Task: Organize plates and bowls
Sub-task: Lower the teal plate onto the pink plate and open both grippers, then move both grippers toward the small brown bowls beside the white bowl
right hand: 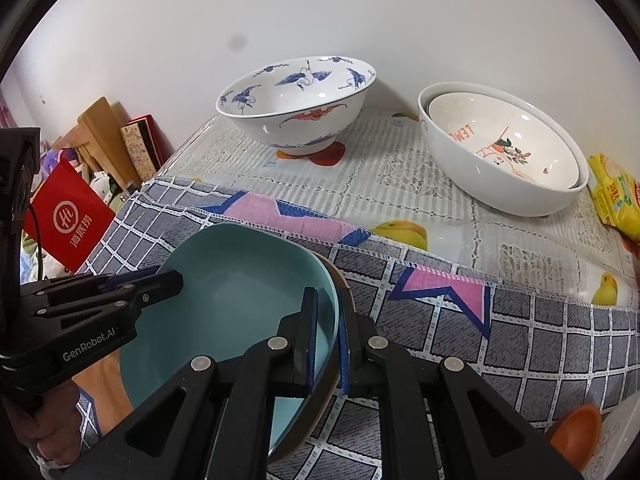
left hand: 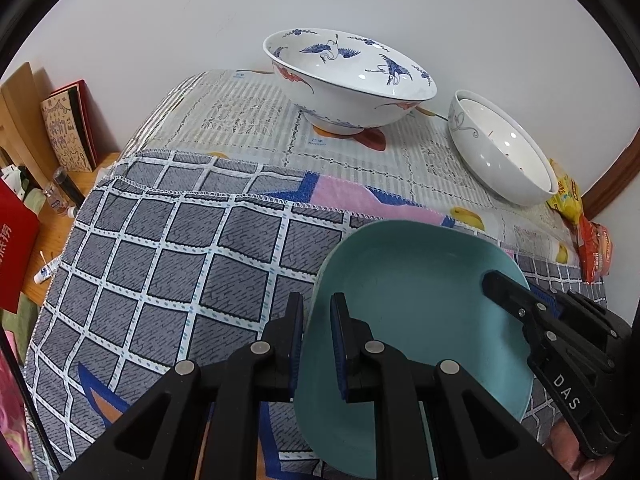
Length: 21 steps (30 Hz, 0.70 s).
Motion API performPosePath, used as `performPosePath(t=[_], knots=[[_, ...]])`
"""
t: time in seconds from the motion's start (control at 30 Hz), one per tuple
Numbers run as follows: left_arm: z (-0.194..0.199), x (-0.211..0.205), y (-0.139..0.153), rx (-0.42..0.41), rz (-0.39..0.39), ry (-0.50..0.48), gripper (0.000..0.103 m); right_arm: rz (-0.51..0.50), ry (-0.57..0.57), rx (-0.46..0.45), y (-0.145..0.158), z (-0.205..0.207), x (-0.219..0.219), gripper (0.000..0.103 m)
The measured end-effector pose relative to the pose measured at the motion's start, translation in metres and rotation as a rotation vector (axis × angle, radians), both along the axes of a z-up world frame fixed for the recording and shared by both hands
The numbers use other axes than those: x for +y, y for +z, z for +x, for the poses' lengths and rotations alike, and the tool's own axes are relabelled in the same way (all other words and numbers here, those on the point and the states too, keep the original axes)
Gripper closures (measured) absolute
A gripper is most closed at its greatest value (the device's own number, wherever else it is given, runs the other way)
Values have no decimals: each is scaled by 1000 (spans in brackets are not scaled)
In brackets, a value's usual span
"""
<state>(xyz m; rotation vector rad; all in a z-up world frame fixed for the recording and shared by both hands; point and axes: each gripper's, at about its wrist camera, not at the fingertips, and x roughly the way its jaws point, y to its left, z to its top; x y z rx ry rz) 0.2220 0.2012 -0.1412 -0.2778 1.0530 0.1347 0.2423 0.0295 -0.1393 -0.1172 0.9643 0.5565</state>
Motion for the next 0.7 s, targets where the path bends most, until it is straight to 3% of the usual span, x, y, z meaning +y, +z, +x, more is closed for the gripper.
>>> performPosePath(t=[0.17, 0.37, 0.57, 0.7], knots=[[-6, -3, 3, 10, 16, -9, 88, 10, -13, 6, 2, -3, -2, 87], [-15, -10, 10, 9, 33, -30, 83, 28, -21, -4, 9, -13, -6, 68], [-26, -18, 21, -1, 42, -51, 83, 48, -34, -20, 20, -26, -17, 67], [-36, -26, 30, -14, 57, -67, 77, 47, -43, -17, 22, -37, -25, 67]])
